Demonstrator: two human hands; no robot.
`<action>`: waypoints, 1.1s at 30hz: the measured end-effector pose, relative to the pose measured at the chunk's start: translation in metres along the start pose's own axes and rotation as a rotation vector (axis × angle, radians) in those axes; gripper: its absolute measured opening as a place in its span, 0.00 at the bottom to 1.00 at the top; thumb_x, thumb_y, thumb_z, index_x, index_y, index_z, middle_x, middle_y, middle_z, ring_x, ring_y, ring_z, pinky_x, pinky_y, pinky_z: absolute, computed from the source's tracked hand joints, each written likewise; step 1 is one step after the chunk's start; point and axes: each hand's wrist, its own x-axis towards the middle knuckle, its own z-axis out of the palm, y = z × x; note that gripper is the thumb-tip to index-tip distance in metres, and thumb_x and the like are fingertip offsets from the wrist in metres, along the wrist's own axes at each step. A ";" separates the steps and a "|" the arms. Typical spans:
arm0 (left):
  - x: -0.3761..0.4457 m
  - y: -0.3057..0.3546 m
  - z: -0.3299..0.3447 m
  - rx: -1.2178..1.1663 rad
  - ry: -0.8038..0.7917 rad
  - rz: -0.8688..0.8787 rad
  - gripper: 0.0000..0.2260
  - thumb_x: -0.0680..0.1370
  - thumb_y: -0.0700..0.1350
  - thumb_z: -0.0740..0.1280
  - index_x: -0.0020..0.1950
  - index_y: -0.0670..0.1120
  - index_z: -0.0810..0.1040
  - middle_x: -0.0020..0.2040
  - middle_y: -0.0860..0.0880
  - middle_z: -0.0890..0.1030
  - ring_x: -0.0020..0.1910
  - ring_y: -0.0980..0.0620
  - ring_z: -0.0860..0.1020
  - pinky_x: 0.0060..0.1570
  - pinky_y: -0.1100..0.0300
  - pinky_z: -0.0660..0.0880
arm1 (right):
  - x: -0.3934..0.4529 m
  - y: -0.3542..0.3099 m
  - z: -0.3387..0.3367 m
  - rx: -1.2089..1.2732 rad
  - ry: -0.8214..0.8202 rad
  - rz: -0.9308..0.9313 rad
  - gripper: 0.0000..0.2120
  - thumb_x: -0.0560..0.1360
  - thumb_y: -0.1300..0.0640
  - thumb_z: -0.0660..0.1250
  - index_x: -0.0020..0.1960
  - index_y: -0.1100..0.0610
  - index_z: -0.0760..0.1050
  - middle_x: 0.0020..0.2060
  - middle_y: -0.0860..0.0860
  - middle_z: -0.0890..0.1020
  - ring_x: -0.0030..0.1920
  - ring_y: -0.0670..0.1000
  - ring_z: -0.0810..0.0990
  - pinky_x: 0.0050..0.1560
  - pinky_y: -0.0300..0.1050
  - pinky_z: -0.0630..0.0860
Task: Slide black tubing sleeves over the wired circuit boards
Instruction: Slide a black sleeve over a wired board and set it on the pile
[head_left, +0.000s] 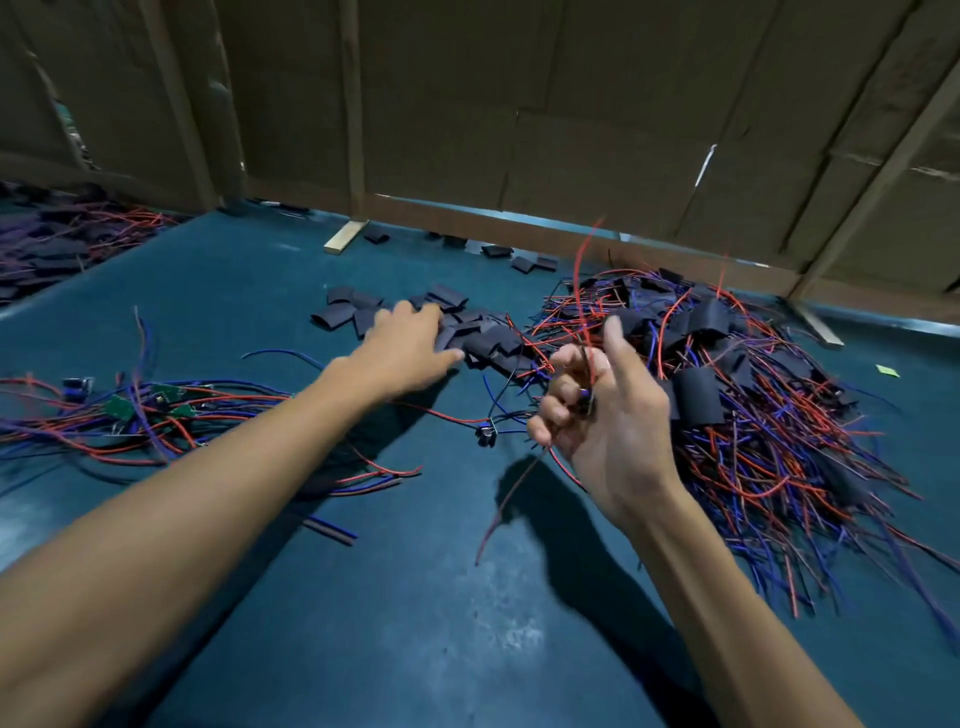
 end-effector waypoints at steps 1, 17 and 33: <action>0.004 -0.001 0.001 0.044 -0.026 0.010 0.21 0.80 0.58 0.67 0.63 0.43 0.73 0.60 0.38 0.74 0.62 0.35 0.71 0.60 0.43 0.72 | 0.000 0.000 -0.001 -0.013 -0.019 0.026 0.22 0.82 0.39 0.55 0.41 0.55 0.72 0.30 0.48 0.62 0.28 0.49 0.62 0.28 0.43 0.66; -0.061 0.016 -0.011 -1.864 -0.597 0.018 0.26 0.72 0.36 0.75 0.69 0.42 0.74 0.60 0.38 0.82 0.49 0.46 0.84 0.49 0.58 0.82 | 0.005 0.011 -0.015 -0.444 -0.017 -0.207 0.14 0.77 0.47 0.66 0.51 0.55 0.86 0.27 0.46 0.65 0.30 0.49 0.57 0.34 0.52 0.52; -0.090 0.040 -0.004 -2.217 -0.262 0.171 0.25 0.68 0.40 0.76 0.64 0.46 0.75 0.53 0.42 0.83 0.52 0.46 0.84 0.45 0.59 0.81 | -0.003 0.014 -0.014 -0.856 -0.180 -0.253 0.12 0.82 0.63 0.65 0.43 0.61 0.83 0.34 0.50 0.85 0.37 0.45 0.81 0.45 0.40 0.75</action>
